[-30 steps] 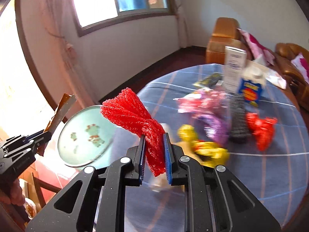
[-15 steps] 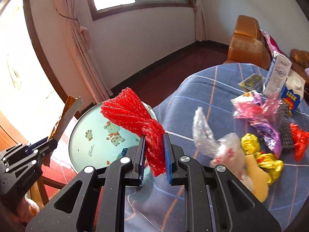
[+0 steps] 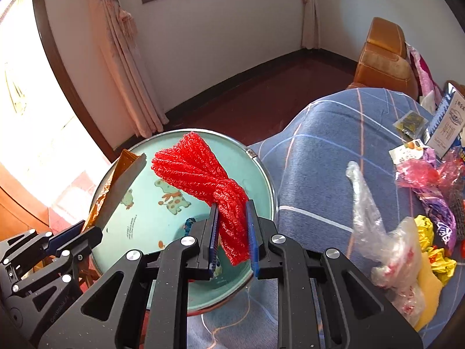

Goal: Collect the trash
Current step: 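Open both tools over the blue bin to drop the wrapper and netting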

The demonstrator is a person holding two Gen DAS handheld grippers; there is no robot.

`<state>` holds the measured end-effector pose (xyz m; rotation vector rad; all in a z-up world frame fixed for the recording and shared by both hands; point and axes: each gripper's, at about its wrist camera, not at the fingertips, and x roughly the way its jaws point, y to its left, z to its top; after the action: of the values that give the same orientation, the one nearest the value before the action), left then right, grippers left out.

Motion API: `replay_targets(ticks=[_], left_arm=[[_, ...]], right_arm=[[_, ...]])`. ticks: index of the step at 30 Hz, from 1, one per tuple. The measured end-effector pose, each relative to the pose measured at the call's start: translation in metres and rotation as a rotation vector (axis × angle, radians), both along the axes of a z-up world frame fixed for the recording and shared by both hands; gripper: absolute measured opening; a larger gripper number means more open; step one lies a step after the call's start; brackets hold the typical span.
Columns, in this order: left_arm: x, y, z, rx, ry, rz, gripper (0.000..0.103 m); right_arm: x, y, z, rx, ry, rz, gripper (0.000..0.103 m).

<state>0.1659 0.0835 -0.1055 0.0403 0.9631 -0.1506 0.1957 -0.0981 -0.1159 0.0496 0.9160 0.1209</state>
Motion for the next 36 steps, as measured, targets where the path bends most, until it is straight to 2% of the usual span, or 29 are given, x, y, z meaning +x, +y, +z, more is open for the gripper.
replay_targets(ticks=[9, 16, 20, 22, 27, 29, 31, 36], left_arm=[[0.007, -0.003, -0.005, -0.009, 0.0, -0.021, 0.016], [0.013, -0.005, -0.005, -0.002, 0.0, -0.019, 0.02], [0.013, -0.006, -0.003, 0.0, -0.004, -0.016, 0.034], [0.011, -0.004, 0.001, -0.001, -0.016, -0.004, 0.048], [0.003, -0.003, 0.01, 0.032, -0.052, 0.025, 0.053], [-0.002, -0.004, 0.014, 0.033, -0.06, 0.03, 0.056], [-0.006, -0.005, 0.017, 0.032, -0.068, 0.034, 0.067], [-0.013, -0.016, 0.027, 0.034, -0.085, 0.033, 0.073]], right_arm=[[0.013, 0.009, -0.016, -0.011, 0.04, 0.022, 0.02], [0.013, 0.005, -0.011, 0.002, 0.032, 0.038, 0.031], [0.009, 0.001, -0.003, 0.006, 0.012, 0.035, 0.035], [0.007, -0.003, 0.003, 0.011, 0.0, 0.025, 0.038], [-0.003, -0.014, 0.018, 0.015, -0.041, -0.003, 0.048], [-0.007, -0.018, 0.022, 0.018, -0.05, -0.017, 0.049], [-0.013, -0.024, 0.025, 0.022, -0.056, -0.032, 0.049], [-0.027, -0.046, 0.035, 0.032, -0.077, -0.076, 0.049]])
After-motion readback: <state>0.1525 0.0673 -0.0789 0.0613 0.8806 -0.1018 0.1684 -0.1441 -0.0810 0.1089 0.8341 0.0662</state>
